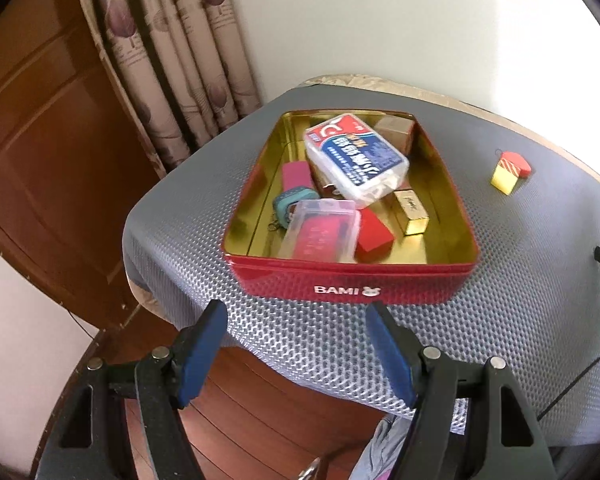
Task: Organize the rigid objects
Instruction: 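Move the left gripper to the yellow-red striped cube and grasp it, then carry the striped cube over the tin with the left gripper while the right reaches the red block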
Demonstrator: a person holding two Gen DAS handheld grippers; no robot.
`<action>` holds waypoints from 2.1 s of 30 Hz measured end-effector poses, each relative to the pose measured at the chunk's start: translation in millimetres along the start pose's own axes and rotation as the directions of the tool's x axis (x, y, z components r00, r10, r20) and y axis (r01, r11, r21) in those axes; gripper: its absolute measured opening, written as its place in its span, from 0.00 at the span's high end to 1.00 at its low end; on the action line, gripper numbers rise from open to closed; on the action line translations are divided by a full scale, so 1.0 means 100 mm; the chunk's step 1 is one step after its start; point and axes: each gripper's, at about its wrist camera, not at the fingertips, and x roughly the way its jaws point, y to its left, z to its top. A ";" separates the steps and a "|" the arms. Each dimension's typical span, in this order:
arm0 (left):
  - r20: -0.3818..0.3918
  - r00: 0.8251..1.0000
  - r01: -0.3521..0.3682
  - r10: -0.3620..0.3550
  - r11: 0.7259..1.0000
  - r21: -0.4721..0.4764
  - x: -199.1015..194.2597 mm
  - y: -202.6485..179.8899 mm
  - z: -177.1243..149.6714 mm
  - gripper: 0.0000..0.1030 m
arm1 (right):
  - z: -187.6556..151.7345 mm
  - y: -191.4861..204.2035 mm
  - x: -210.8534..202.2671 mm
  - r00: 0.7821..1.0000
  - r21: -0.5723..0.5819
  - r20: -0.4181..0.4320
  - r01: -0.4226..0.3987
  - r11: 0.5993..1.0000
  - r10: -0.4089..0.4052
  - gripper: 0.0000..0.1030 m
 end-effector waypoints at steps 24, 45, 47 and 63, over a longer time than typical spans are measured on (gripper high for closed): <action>-0.089 0.957 0.289 -0.275 0.911 0.295 0.44 -1.84 1.11 0.28 | 0.01 -0.13 0.10 0.988 0.030 -0.031 -0.147 0.989 0.148 0.01; -0.220 0.908 0.415 -0.357 0.844 0.339 1.33 -2.22 1.45 0.31 | 0.03 -0.15 0.10 0.976 0.048 -0.017 -0.216 0.975 0.217 0.01; -0.257 0.893 0.439 -0.369 0.841 0.316 1.47 -2.21 1.47 0.71 | 0.04 -0.15 0.11 0.976 0.048 -0.018 -0.216 0.975 0.217 0.01; -0.159 0.871 0.485 -0.466 0.868 0.111 0.69 -1.64 1.02 0.71 | 0.00 -0.11 0.06 0.980 0.052 -0.029 -0.194 0.980 0.195 0.01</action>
